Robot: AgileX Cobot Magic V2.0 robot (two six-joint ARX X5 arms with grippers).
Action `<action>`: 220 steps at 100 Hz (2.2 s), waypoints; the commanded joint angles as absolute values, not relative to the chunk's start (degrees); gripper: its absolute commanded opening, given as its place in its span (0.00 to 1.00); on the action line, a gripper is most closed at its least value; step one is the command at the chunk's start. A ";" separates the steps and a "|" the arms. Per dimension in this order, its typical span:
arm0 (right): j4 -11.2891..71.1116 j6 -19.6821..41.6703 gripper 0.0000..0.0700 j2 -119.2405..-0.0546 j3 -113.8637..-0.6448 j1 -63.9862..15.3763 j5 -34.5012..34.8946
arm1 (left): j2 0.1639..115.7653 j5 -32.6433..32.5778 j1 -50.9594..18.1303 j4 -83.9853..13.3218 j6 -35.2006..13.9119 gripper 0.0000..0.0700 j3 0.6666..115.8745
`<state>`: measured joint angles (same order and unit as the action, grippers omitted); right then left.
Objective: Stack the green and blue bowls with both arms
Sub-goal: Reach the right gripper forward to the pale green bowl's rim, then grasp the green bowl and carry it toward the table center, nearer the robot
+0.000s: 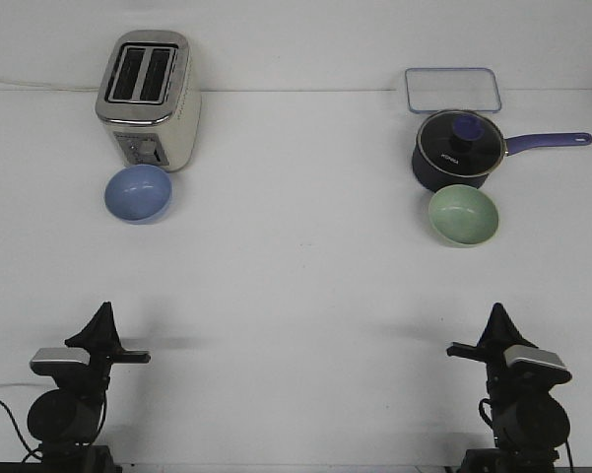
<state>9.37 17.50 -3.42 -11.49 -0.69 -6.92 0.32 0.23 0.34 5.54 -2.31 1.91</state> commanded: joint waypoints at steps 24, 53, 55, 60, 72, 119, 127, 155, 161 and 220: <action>21.34 14.48 0.01 -27.64 -35.33 -0.67 -8.60 | 0.27 0.36 0.36 6.09 -2.37 0.02 0.82; 29.23 9.58 0.76 -54.83 -55.92 -0.10 -7.60 | 0.27 0.36 0.36 6.09 -2.37 0.02 0.82; 29.26 9.58 0.76 -56.47 -57.06 0.27 -7.51 | 0.27 0.36 0.36 6.09 -2.37 0.02 0.82; 29.74 9.54 0.76 -60.86 -60.10 1.50 -6.85 | 0.27 0.36 0.36 6.09 -2.37 0.02 0.82; 32.36 9.37 0.83 -71.59 -67.64 5.69 -3.16 | 0.27 0.36 0.36 6.09 -2.37 0.02 0.82; 35.73 8.93 0.85 -102.24 -84.36 14.57 7.66 | 0.27 0.36 0.36 6.09 -2.37 0.02 0.82; 35.51 8.78 0.85 -105.03 -84.55 14.70 9.08 | 0.27 0.36 0.36 6.09 -2.37 0.02 0.82; 34.26 7.79 0.56 -110.78 -84.75 14.59 11.33 | 0.27 0.36 0.36 6.07 -2.37 0.02 0.82; 34.30 7.60 0.38 -110.87 -84.75 14.59 12.08 | 0.27 0.36 0.36 6.07 -2.37 0.02 0.82; 42.37 5.96 0.00 -97.36 -85.93 14.57 19.77 | 0.27 0.36 0.36 6.09 -2.37 0.02 0.82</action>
